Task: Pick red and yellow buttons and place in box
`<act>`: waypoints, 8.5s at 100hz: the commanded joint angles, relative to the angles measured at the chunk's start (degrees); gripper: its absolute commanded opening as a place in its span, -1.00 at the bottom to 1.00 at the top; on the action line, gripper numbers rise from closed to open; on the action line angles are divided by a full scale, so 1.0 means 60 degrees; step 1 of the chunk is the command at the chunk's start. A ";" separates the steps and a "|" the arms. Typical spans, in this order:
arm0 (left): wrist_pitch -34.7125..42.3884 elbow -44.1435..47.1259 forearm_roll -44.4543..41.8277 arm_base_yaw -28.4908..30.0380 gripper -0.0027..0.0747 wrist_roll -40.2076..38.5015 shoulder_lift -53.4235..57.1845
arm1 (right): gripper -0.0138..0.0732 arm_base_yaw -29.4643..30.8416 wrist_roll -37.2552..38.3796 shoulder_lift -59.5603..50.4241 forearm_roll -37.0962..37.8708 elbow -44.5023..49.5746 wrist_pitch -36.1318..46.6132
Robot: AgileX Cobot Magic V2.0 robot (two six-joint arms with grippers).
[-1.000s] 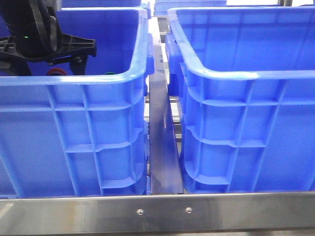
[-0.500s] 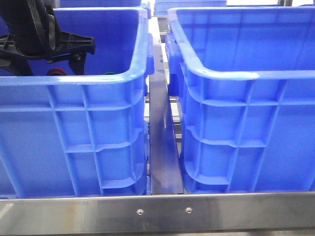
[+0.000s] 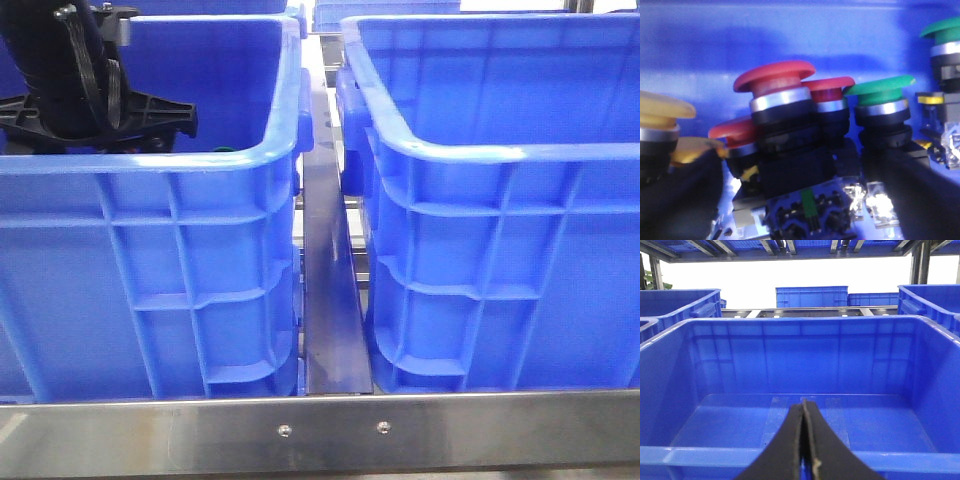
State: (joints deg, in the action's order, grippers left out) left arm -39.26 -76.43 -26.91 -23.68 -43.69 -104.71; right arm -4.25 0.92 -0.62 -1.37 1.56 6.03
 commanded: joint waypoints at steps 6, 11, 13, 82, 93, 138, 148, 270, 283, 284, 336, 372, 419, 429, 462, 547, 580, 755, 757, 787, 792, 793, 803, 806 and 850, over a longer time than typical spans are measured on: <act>0.0050 -0.0278 -0.0284 -0.0018 -0.34 -0.0093 0.0601 | -0.84 -0.0006 -0.0022 -0.0217 0.0093 -0.0109 0.0747; 0.0032 -0.0278 -0.0400 -0.0034 -0.60 -0.0093 0.0687 | -0.84 -0.0006 -0.0022 -0.0217 0.0093 -0.0109 0.0747; 0.0010 -0.0278 -0.0424 -0.0034 -0.70 -0.0093 0.0718 | -0.84 -0.0006 -0.0022 -0.0217 0.0093 -0.0109 0.0747; -0.0676 -0.0156 -0.0470 -0.2792 -0.98 0.1938 0.4499 | -0.84 -0.0006 -0.0022 -0.0217 0.0093 -0.0109 0.0729; -0.0676 -0.0156 -0.0421 -0.3949 -0.98 0.2198 0.4814 | -0.84 -0.0006 -0.0022 -0.0217 0.0093 -0.0109 0.0739; -0.0658 -0.0156 -0.0421 -0.6606 -0.98 0.2819 0.4897 | -0.84 -0.0006 0.0092 -0.0217 0.0072 -0.0167 0.1730; -0.0658 -0.0156 -0.0421 -0.6606 -0.98 0.2819 0.4897 | -0.84 -0.0006 0.0748 -0.0217 0.0072 -0.0646 0.1233; -0.0617 -0.0156 -0.0384 -0.6606 -0.98 0.2819 0.4897 | 0.62 -0.0015 -0.2712 0.7734 -0.8780 -0.7838 -0.7397; -0.0617 -0.0156 -0.0365 -0.6606 -0.98 0.2819 0.4897 | 0.68 -0.0015 -0.3716 0.7881 -1.0251 -0.7851 -0.7412; -0.0617 -0.0156 -0.0344 -0.6606 -0.98 0.2819 0.4897 | 0.68 -0.0015 -0.3783 0.7898 -1.0338 -0.7851 -0.7441; -0.0617 -0.0156 -0.0203 -0.6606 -0.98 0.2819 0.4897 | 0.68 -0.0657 -0.7070 1.0796 -1.4626 -0.8739 -0.9830; -0.0617 -0.0156 -0.0203 -0.6606 -0.98 0.2819 0.4897 | 0.26 -0.1739 -0.7082 1.1931 -1.4626 -0.9606 -0.9897; -0.0617 -0.0174 -0.0203 -0.6606 0.63 0.2819 0.4897 | -0.22 -0.1739 -0.7526 1.1922 -1.4501 -0.9618 -0.9732; -0.0617 -0.0174 -0.0203 -0.6606 0.82 0.2819 0.4897 | -0.22 -0.1739 -0.7780 1.1922 -1.4491 -0.9626 -0.9424; -0.0617 -0.0174 -0.0195 -0.5686 0.81 0.2041 0.4897 | -0.22 -0.0708 -0.9050 1.1922 -1.4482 -0.9628 -0.8364; 0.0816 0.3130 -0.0767 -0.0330 0.81 0.0421 0.7209 | -0.22 0.1516 -1.2468 1.1952 -1.3350 -0.9550 -0.4786; 0.0853 0.4525 -0.1851 0.0277 0.53 -0.0188 0.9010 | -0.22 0.1500 -1.3413 1.3336 -1.3642 -0.9563 -0.4049; 0.0893 0.4666 -0.1834 0.0277 -0.98 -0.0188 0.9530 | 0.59 0.0721 -1.7379 1.6852 -1.6160 -1.1614 -0.4372; 0.0893 0.4666 -0.1834 0.0277 -0.98 -0.0188 0.9530 | 0.59 0.0721 -1.7379 1.6758 -1.6160 -1.1614 -0.4372; 0.0859 0.4666 -0.1817 0.0277 -0.98 -0.0188 0.9530 | 0.59 0.0721 -1.7024 1.4597 -1.6160 -1.0515 -0.4131; 0.0859 0.4666 -0.1817 0.0277 -0.98 -0.0188 0.9530 | 0.58 0.0721 -1.6940 1.4022 -1.6160 -1.0142 -0.3984; 0.0859 0.4666 -0.1817 0.0277 -0.98 -0.0188 0.9530 | 0.58 0.0721 -1.6911 1.3948 -1.6160 -1.0032 -0.3934; 0.0859 0.4666 -0.1817 0.0277 -0.98 -0.0188 0.9530 | 0.58 0.0721 -1.6783 1.2880 -1.6168 -0.9233 -0.3542; 0.0859 0.4666 -0.1817 0.0277 -0.98 -0.0188 0.9530 | 0.58 0.0721 -1.6738 1.2488 -1.6179 -0.8996 -0.3467; 0.0859 0.4666 -0.1817 0.0277 -0.98 -0.0188 0.9530 | 0.58 -0.0396 -1.6703 0.7823 -1.6414 -0.6456 -0.1380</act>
State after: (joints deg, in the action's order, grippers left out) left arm -37.49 -47.01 -36.31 -22.29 -44.27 -48.08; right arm -5.91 -99.41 50.60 -99.07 -37.23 -2.11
